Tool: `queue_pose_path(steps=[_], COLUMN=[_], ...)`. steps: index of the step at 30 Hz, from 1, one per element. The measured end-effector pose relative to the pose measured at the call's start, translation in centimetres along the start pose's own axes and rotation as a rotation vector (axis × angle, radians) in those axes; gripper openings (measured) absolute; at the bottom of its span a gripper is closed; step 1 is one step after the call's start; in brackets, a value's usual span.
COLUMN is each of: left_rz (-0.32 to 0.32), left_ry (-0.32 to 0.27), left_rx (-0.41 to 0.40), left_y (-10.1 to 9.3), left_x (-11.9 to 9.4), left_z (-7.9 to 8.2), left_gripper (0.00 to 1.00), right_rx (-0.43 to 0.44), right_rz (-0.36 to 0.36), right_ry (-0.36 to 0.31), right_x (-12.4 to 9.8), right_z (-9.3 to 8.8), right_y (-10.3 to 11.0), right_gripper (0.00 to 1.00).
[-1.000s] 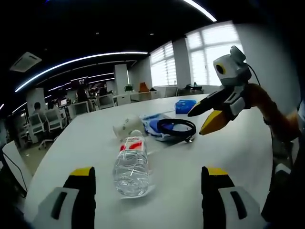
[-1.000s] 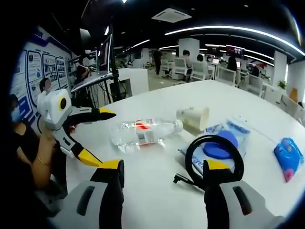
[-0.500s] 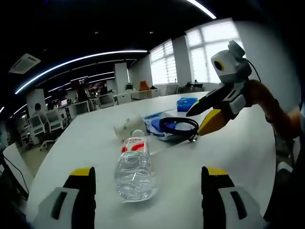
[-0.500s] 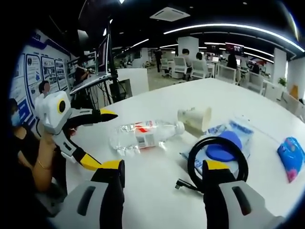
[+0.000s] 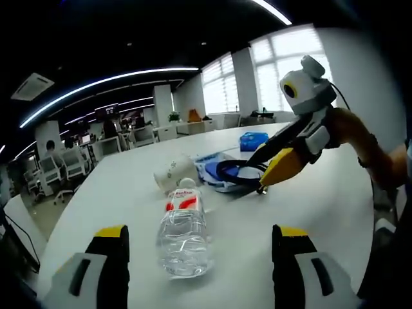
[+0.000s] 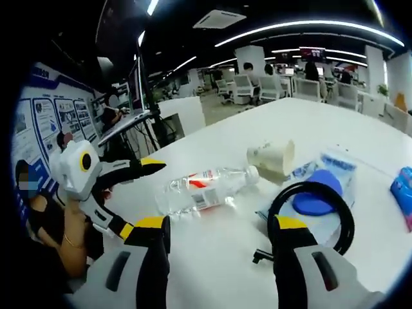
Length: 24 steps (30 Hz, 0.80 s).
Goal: Arrange the tabletop items into an orderly group along one side of the table until the central work area is clear of visible clutter.
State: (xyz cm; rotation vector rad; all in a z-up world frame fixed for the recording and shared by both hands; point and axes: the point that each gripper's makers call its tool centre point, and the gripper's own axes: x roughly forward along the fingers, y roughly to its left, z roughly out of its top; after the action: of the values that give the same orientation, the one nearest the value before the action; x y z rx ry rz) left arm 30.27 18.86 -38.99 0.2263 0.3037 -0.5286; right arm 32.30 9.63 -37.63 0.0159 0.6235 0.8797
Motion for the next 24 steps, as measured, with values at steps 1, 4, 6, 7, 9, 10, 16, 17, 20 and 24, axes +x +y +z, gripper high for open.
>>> queue_pose_path(steps=[1,4,6,7,9,10,16,17,20,24], left_rz=[0.001,0.000,-0.003,-0.003,-0.001,-0.002,-0.003,-0.002,-0.004,-0.005], left_ry=[0.000,0.003,0.001,0.000,0.001,0.002,0.006,0.007,0.012,0.026], left_rx=[0.002,0.006,0.006,0.005,0.007,0.007,0.012,0.016,0.031,0.034], left_y=[0.0,0.0,0.0,0.0,0.0,0.0,0.1,0.1,0.1,0.2], left_x=[0.1,0.2,0.2,0.3,0.3,0.3,0.4,0.5,0.7,0.9], left_z=[0.1,0.1,0.2,0.2,0.3,0.2,0.3,0.3,0.5,0.4], left_gripper=[0.91,0.91,0.91,0.91,0.91,0.91,0.91,0.91,0.91,0.91], right_rx=[0.009,0.009,0.009,0.006,0.004,0.006,0.035,0.048,0.130,0.239], right_rz=[0.003,0.019,0.023,0.024,0.025,0.030,0.036,0.039,0.048,0.088], right_ry=[0.000,0.001,0.002,0.004,0.008,0.007,0.004,0.001,-0.019,-0.080], right_x=[0.1,0.5,0.7,0.8,0.9,1.0,1.4,1.5,1.8,2.1], right_z=[0.1,0.5,0.6,0.6,0.6,0.6,0.7,0.9,1.3,2.3], right_y=[0.0,0.4,0.5,0.6,0.6,0.6,0.4,0.3,0.3,0.4], right_gripper=[0.61,0.60,0.60,0.60,0.60,0.60,0.58,0.58,0.58,0.55])
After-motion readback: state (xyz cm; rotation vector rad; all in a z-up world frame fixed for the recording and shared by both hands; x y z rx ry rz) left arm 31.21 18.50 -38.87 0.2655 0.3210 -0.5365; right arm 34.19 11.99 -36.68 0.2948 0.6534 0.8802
